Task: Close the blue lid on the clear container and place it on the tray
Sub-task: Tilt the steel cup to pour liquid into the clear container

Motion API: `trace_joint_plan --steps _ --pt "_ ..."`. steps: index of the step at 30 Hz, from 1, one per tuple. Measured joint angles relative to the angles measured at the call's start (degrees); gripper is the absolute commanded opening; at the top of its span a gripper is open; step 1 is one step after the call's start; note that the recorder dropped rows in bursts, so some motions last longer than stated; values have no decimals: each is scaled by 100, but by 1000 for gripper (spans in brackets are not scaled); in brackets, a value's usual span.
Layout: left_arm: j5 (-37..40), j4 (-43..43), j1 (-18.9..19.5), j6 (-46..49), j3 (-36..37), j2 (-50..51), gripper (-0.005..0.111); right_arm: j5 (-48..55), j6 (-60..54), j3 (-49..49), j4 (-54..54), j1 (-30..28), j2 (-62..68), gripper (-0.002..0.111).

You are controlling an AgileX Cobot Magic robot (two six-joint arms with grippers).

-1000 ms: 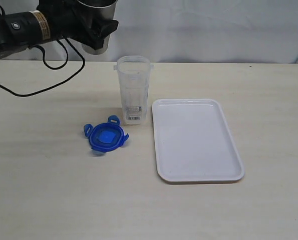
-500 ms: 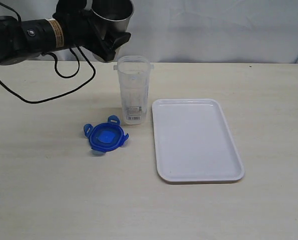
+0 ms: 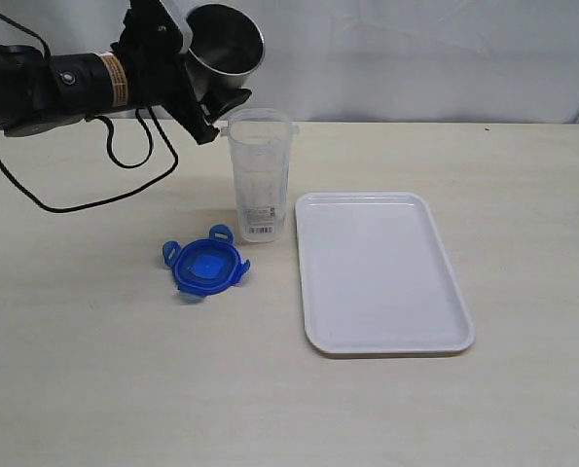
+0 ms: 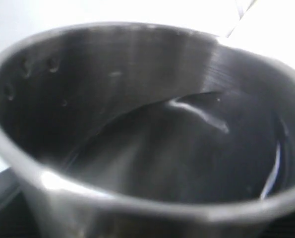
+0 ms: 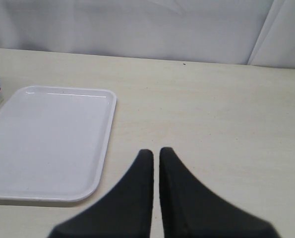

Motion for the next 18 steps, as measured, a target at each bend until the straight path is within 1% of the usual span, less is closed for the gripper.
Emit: trace_joint_plan --steps 7,18 --pt "0 0 0 575 0 0 0 0 0 0 0 0 0 5" --pt "11 0 0 1025 0 0 0 0 0 0 0 0 0 5"
